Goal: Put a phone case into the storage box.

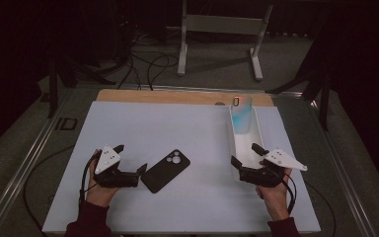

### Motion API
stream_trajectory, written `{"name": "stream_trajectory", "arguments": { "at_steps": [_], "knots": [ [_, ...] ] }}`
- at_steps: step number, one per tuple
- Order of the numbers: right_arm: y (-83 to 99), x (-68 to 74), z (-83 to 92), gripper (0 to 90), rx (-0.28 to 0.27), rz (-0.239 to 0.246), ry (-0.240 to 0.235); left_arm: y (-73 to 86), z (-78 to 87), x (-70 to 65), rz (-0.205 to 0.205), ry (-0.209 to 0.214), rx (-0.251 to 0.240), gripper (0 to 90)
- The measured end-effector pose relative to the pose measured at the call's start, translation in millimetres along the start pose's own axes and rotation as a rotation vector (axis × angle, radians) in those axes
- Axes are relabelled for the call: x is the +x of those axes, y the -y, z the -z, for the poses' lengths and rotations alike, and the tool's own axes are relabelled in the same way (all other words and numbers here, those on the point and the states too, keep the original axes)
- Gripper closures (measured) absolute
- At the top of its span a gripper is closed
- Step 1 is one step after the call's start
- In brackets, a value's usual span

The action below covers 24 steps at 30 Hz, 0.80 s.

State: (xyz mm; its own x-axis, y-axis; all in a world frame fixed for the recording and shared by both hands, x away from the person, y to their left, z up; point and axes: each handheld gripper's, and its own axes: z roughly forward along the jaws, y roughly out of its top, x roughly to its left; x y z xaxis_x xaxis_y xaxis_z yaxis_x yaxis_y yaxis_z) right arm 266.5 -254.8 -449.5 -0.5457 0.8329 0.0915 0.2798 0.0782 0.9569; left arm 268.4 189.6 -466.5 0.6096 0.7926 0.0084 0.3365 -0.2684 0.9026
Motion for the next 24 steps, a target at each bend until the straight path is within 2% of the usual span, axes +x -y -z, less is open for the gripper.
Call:
{"name": "stream_trajectory", "arguments": {
  "at_steps": [5, 10, 13, 19, 24],
  "knots": [
    [1.9, -1.1, 1.2, 8.6, 0.001, -0.012, 0.002, -1.9, -7.4, -3.7, 0.001, 0.021, 0.034, 0.0],
    [2.5, 0.3, 0.0, 8.6, 0.004, -0.003, 0.003, -5.1, -21.5, -12.1, -0.029, 0.039, 0.082, 0.0],
    [2.2, -1.1, 1.4, 8.6, 0.000, -0.005, 0.009, -5.5, -28.5, -14.4, -0.031, 0.047, 0.101, 0.0],
    [0.9, -0.7, 2.4, 8.6, -0.003, -0.002, 0.010, -4.1, -42.0, -19.2, -0.041, 0.064, 0.172, 0.0],
    [2.1, -0.8, 2.4, 8.6, 0.000, -0.004, 0.013, -2.7, -49.8, -21.0, -0.031, 0.091, 0.234, 0.0]
  ]
}}
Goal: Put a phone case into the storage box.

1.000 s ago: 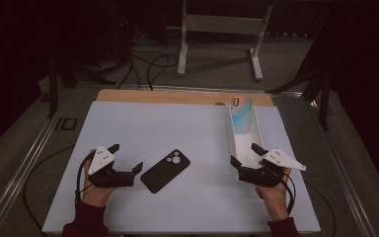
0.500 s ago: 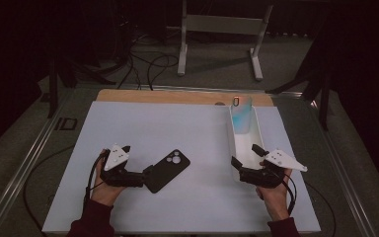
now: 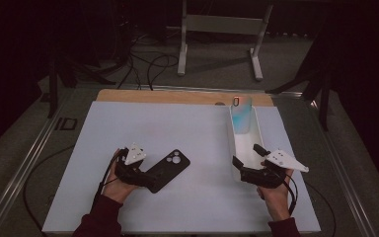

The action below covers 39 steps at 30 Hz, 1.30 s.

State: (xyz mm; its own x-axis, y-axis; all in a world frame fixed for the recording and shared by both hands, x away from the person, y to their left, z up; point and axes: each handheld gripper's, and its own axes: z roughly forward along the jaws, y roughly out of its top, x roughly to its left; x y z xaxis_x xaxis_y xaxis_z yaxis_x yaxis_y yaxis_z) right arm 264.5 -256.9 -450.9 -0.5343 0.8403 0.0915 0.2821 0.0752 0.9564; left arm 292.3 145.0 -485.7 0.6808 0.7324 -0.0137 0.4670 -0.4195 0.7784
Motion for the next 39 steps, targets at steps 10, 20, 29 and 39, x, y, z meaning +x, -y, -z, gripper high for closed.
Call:
{"name": "stream_trajectory", "arguments": {
  "at_steps": [10, 20, 29, 39],
  "knots": [
    [-0.6, -1.3, 0.9, 8.6, -0.002, 0.000, 0.005, -0.3, -18.3, -8.2, -0.029, 0.019, 0.119, 0.0],
    [-1.7, -1.8, 2.0, 8.6, -0.004, 0.013, 0.021, 1.2, -32.9, -13.3, -0.029, 0.048, 0.204, 0.0],
    [-2.7, -4.8, 4.0, 8.6, -0.013, 0.007, 0.039, 6.2, -48.0, -16.7, -0.031, 0.039, 0.274, 0.0],
    [-3.3, -4.9, 4.8, 8.6, -0.018, 0.009, 0.052, 10.3, -55.1, -16.4, -0.038, 0.038, 0.299, 1.9]
  ]
}}
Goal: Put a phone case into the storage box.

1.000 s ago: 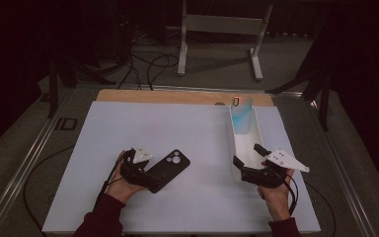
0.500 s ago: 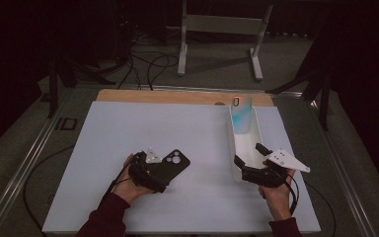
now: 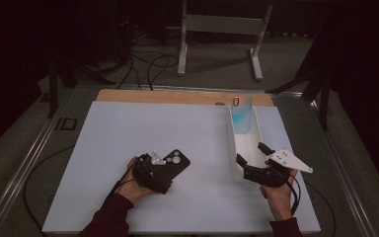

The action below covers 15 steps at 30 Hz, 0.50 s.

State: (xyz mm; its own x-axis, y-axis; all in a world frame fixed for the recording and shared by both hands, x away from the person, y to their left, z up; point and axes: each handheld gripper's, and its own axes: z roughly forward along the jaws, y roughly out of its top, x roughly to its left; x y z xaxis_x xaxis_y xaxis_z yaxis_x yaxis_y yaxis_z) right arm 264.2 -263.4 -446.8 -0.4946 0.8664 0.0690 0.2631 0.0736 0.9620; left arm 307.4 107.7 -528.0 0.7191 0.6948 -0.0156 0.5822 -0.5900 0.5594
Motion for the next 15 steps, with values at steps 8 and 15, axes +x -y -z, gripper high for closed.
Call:
{"name": "stream_trajectory", "arguments": {
  "at_steps": [8, 15],
  "knots": [
    [-0.2, 2.2, -0.9, 8.6, 0.007, 0.003, 0.002, -0.4, 3.5, -2.0, 0.001, -0.006, -0.002, 13.7],
    [-0.1, 3.3, -1.5, 8.6, 0.010, 0.008, -0.002, 0.2, 5.1, -4.1, -0.002, -0.012, -0.013, 16.2]
  ]
}}
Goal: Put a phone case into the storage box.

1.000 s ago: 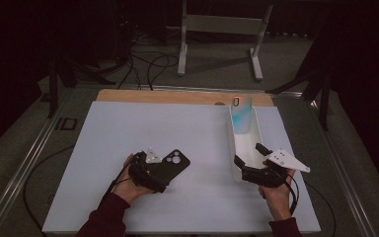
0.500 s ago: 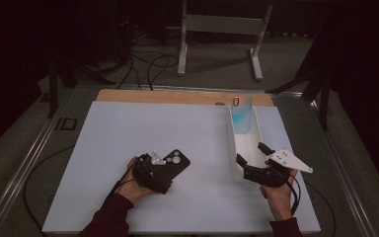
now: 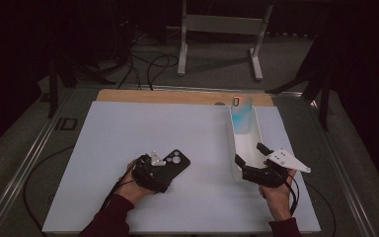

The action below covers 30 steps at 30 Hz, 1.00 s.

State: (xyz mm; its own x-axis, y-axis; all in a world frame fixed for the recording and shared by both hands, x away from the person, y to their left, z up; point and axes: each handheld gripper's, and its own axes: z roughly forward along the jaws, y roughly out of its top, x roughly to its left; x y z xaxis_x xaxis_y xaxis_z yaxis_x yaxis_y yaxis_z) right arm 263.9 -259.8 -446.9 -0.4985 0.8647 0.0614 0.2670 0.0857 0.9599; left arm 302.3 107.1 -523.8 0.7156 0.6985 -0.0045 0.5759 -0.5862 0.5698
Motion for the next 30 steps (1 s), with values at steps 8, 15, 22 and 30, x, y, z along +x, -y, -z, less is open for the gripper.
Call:
{"name": "stream_trajectory", "arguments": {
  "at_steps": [8, 15, 22, 30],
  "knots": [
    [-0.7, -0.6, 0.5, 8.6, -0.003, -0.005, -0.003, -1.0, 9.6, 1.3, 0.000, -0.021, -0.032, 16.3],
    [-1.1, -0.4, -0.7, 8.7, 0.016, -0.010, -0.003, -2.8, 25.7, 1.0, -0.002, -0.040, -0.085, 16.0],
    [-2.1, 0.7, -2.6, 8.7, 0.026, -0.008, -0.010, -5.3, 36.0, 2.3, 0.003, -0.051, -0.139, 15.8],
    [-3.8, 1.8, -3.7, 9.5, 0.033, -0.023, -0.036, -11.6, 46.4, -0.4, -0.015, -0.057, -0.193, 15.6]
  ]
}}
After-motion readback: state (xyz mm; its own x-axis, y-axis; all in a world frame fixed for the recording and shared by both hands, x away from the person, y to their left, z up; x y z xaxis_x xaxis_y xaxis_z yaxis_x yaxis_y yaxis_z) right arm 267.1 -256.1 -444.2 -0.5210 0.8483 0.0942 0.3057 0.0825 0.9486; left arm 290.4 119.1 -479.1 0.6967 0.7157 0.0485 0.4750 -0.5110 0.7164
